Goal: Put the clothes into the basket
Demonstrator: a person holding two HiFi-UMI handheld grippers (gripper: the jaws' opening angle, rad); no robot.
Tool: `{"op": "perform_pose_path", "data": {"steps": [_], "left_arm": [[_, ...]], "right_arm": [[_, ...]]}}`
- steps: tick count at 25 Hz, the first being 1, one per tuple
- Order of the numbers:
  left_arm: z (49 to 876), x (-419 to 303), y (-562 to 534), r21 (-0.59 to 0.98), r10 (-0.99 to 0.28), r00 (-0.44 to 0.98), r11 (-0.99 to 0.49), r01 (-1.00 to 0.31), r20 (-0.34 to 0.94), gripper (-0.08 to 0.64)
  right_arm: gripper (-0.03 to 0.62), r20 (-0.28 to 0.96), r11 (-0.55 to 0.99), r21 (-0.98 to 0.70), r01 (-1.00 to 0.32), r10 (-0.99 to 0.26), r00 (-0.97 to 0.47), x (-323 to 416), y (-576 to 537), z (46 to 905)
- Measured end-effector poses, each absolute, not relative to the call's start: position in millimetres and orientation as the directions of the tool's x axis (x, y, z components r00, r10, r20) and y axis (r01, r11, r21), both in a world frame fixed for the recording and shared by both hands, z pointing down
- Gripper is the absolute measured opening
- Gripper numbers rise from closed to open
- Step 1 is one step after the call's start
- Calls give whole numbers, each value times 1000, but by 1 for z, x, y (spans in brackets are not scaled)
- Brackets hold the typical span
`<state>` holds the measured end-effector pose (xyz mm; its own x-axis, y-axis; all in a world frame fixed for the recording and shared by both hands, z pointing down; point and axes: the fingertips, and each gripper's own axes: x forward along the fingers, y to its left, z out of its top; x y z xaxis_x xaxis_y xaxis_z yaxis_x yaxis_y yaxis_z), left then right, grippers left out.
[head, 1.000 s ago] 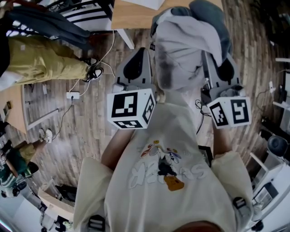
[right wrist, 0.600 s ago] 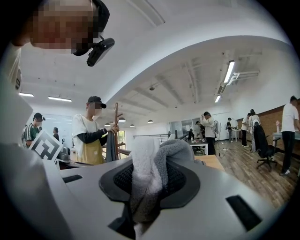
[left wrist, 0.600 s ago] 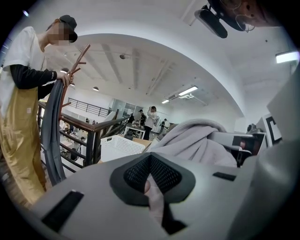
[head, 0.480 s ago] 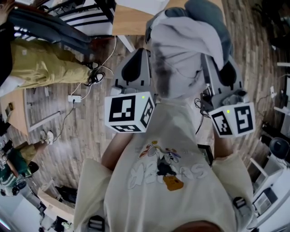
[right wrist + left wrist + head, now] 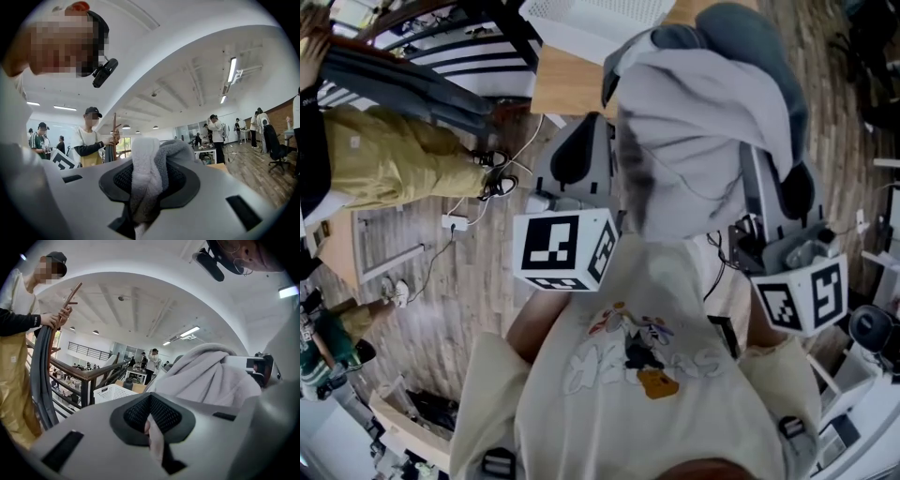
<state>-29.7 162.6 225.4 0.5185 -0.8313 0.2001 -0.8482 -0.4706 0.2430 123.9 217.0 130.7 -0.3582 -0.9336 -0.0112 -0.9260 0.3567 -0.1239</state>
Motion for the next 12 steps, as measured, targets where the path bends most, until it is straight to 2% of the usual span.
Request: {"op": "perform_pose_path", "data": {"steps": [12], "left_arm": [[196, 25, 65, 225, -872, 460, -421, -879, 166, 2]], "right_arm": [[114, -128, 439, -45, -897, -893, -431, 181, 110, 51]]}}
